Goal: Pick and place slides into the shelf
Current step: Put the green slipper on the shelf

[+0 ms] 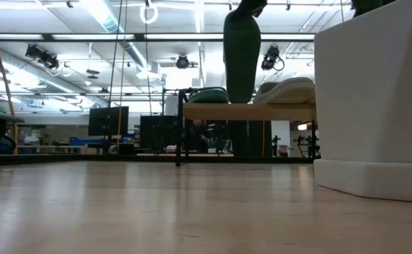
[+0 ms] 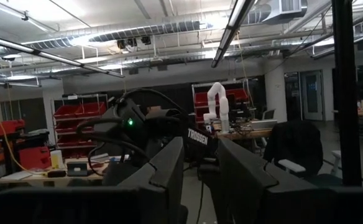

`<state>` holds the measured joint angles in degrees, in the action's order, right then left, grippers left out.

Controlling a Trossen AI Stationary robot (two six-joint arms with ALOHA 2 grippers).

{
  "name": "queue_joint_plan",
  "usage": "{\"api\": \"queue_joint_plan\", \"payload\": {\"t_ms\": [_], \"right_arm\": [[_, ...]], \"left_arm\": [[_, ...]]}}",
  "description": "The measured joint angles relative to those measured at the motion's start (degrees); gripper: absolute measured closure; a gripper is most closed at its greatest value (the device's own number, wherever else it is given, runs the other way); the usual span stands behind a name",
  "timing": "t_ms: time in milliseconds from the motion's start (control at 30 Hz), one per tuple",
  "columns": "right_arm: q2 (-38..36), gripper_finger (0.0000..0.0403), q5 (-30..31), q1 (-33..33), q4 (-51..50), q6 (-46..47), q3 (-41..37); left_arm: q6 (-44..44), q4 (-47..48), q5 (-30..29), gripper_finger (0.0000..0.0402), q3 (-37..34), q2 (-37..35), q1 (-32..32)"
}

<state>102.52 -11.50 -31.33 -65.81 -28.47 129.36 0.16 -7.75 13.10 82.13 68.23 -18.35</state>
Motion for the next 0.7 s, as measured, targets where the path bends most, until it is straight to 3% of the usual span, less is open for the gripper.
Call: {"api": "queue_joint_plan", "payload": {"t_ms": [433,700], "right_arm": [[-0.09,0.0362,-1.80,2.80,1.61,0.99,-9.38],[-0.31,0.0362,2.68,4.17,4.69,-1.61,-9.74]], "left_arm": [[0.02,0.89,0.02,0.0294,0.00,0.00,0.00],[0.07,1.24,0.00,0.0294,0.00,0.00,0.00]]}}
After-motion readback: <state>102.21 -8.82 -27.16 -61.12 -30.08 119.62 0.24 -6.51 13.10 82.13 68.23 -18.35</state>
